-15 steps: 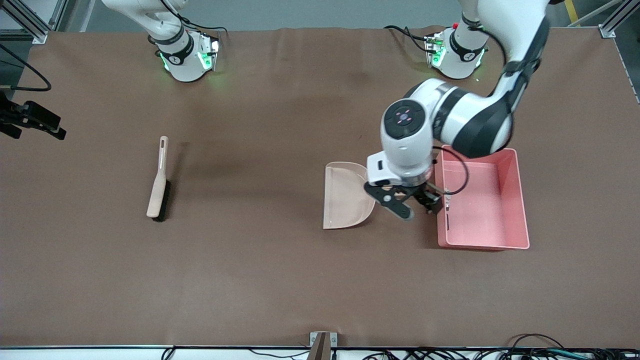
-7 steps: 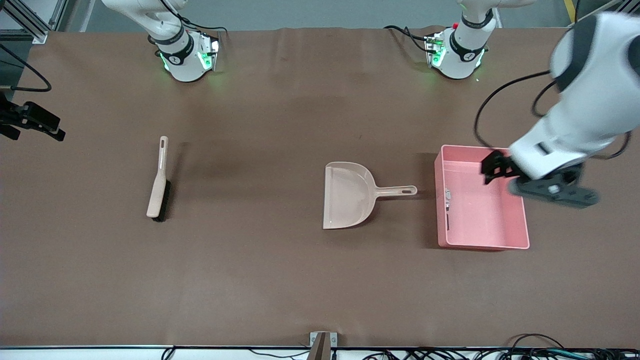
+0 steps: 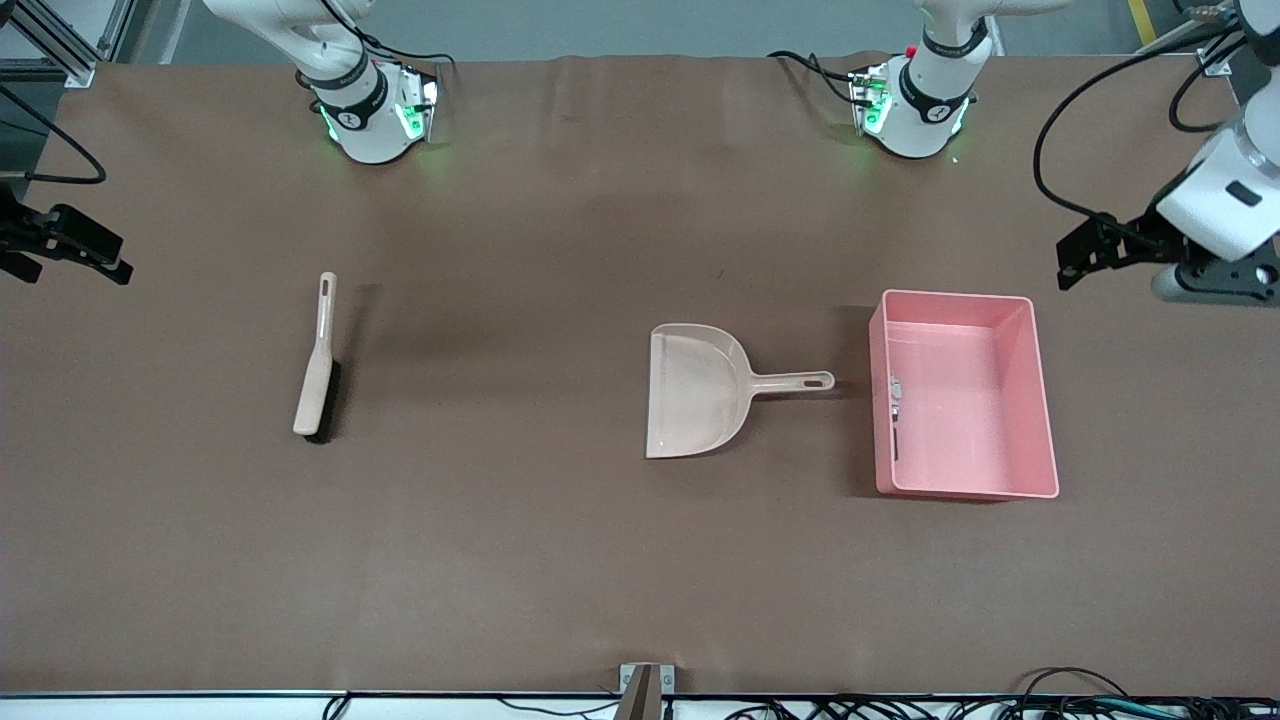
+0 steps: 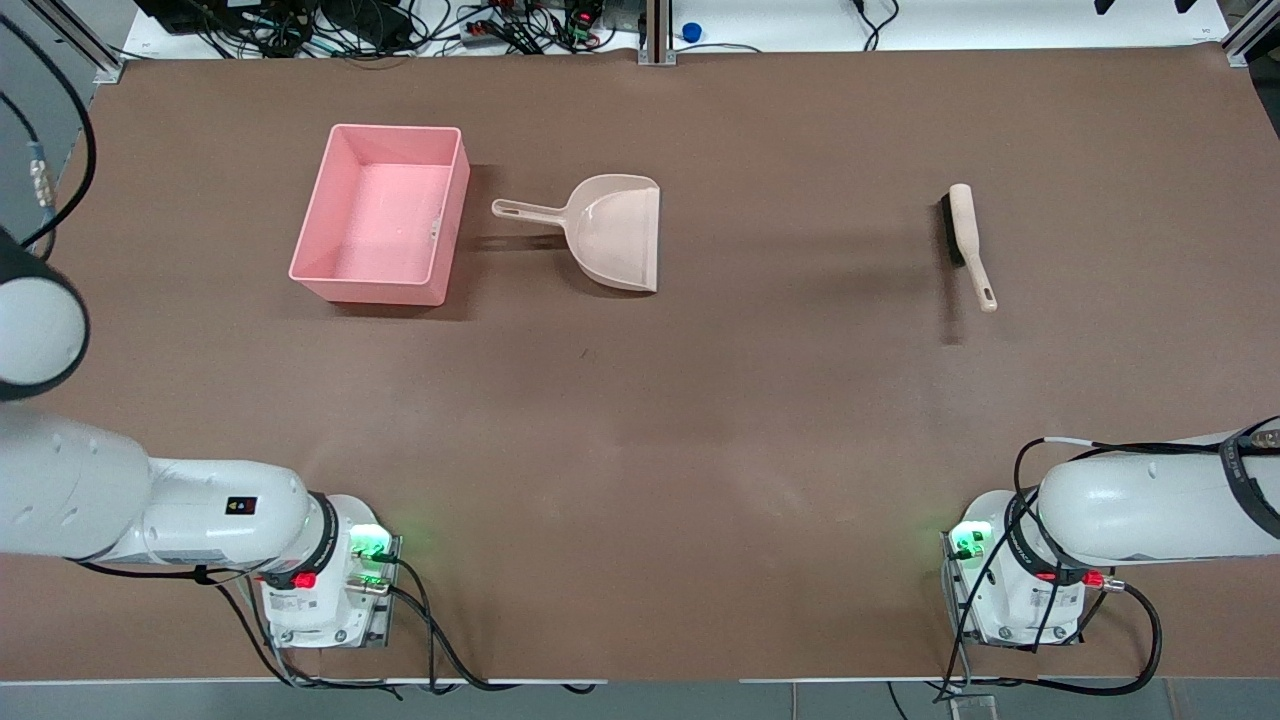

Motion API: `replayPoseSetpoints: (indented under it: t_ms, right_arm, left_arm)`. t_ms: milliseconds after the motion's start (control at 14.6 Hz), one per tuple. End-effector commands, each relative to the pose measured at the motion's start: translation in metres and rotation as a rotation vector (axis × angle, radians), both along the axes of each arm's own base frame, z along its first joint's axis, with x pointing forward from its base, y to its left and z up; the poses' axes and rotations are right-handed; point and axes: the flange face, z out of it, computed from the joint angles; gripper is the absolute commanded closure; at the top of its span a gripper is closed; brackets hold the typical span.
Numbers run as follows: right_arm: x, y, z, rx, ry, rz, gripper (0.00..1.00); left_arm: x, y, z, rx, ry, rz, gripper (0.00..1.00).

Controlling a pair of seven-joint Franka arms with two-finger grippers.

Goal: Clean e-waste and dump in bin

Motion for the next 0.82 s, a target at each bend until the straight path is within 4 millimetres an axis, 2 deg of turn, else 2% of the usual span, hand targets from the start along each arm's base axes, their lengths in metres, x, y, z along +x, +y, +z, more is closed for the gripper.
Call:
replayPoseSetpoints:
  t_ms: [0, 137, 412, 755]
  right_arm:
    - [-0.005, -0.002, 0.003, -0.014, -0.006, -0.009, 0.0]
    - [-0.005, -0.003, 0.003, -0.012, -0.002, -0.014, 0.0]
    - [-0.005, -0.003, 0.003, -0.012, -0.002, -0.014, 0.0]
    - [-0.005, -0.002, 0.002, -0.012, -0.002, -0.012, 0.0]
  left_arm:
    - [-0.038, -0.001, 0.001, -0.008, -0.003, 0.015, 0.0]
    - [-0.044, 0.001, 0.003, -0.006, -0.004, 0.015, 0.0]
    - [-0.042, -0.003, 0.012, -0.007, -0.02, -0.011, 0.0]
    - [-0.04, -0.005, 0.013, -0.058, -0.016, -0.01, 0.0]
